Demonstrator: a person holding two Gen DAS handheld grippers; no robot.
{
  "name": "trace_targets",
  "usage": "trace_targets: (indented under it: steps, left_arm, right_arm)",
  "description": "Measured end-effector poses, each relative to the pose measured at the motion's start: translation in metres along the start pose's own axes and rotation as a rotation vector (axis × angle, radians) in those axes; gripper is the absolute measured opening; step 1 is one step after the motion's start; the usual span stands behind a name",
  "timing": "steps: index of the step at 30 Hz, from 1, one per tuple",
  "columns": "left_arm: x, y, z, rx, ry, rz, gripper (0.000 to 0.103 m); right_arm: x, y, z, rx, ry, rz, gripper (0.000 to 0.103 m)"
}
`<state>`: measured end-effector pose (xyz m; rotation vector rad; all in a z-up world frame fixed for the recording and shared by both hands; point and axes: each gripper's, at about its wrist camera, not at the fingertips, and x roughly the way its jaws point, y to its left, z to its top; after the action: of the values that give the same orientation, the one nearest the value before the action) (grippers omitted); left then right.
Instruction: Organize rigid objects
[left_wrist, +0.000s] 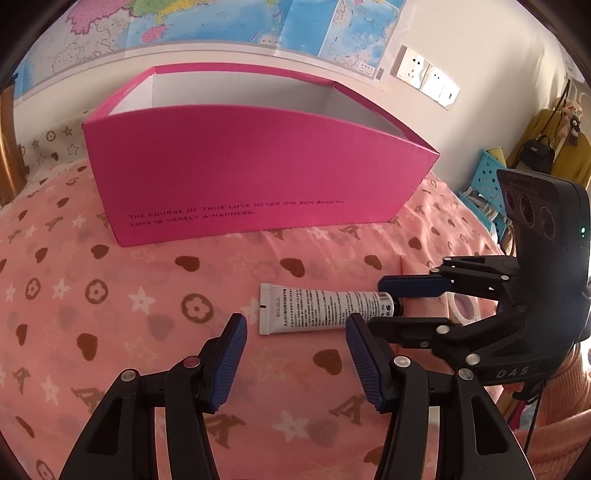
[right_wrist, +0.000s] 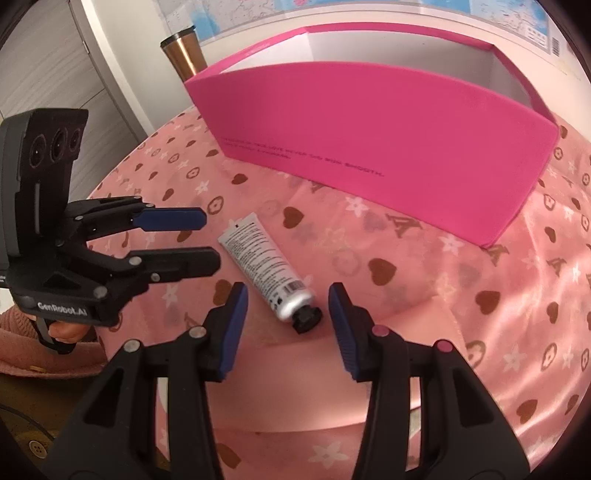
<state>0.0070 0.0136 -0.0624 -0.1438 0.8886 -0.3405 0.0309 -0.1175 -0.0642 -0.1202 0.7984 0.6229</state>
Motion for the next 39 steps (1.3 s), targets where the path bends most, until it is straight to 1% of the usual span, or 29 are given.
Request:
trace_targets:
  steps: [1, 3, 7, 12, 16, 19, 22, 26, 27, 31, 33, 36, 37, 39]
  left_arm:
    - [0.001, 0.000, 0.000, -0.002, 0.002, 0.000, 0.057]
    - [0.001, 0.000, -0.001, -0.007, 0.004, -0.007, 0.057]
    - [0.002, 0.002, -0.001, -0.023, 0.007, -0.015, 0.057]
    - [0.001, 0.004, 0.000, -0.032, 0.010, -0.030, 0.057]
    - [0.004, 0.002, 0.002, -0.034, 0.014, -0.046, 0.057]
    - [0.008, 0.001, 0.004, -0.034, 0.021, -0.051, 0.055]
    - [0.009, 0.003, 0.005, -0.044, 0.023, -0.060, 0.055]
    - [0.006, 0.010, 0.008, -0.062, 0.014, -0.075, 0.054]
    - [0.006, 0.012, 0.009, -0.070, 0.018, -0.086, 0.054]
    - [0.010, 0.012, 0.011, -0.073, 0.032, -0.106, 0.054]
    - [0.010, 0.010, 0.012, -0.066, 0.032, -0.107, 0.054]
    - [0.008, 0.008, 0.013, -0.059, 0.023, -0.085, 0.054]
    - [0.007, 0.010, 0.012, -0.064, 0.022, -0.081, 0.054]
    - [0.002, 0.012, 0.010, -0.069, 0.016, -0.064, 0.054]
  right_arm:
    - [0.002, 0.002, 0.001, -0.010, 0.004, -0.009, 0.048]
    - [0.006, 0.003, 0.001, -0.013, 0.012, -0.015, 0.041]
    - [0.008, 0.001, 0.001, 0.003, 0.005, -0.011, 0.037]
    - [0.007, -0.007, -0.001, 0.071, -0.012, 0.025, 0.030]
    - [0.008, -0.002, 0.001, 0.068, -0.006, 0.048, 0.030]
    - [0.012, 0.001, 0.002, 0.055, -0.002, 0.041, 0.030]
    - [0.014, 0.001, 0.003, 0.072, -0.001, 0.046, 0.030]
    - [0.013, 0.000, 0.003, 0.095, 0.018, 0.111, 0.030]
    - [0.012, 0.002, 0.002, 0.090, 0.020, 0.127, 0.032]
    - [0.010, 0.017, 0.003, 0.067, 0.018, 0.232, 0.032]
    - [0.012, 0.025, 0.005, 0.058, 0.017, 0.264, 0.032]
    - [0.015, 0.032, 0.007, 0.027, 0.021, 0.272, 0.032]
    - [0.014, 0.031, 0.007, 0.028, 0.019, 0.275, 0.032]
    - [0.010, 0.022, 0.008, 0.040, 0.009, 0.251, 0.032]
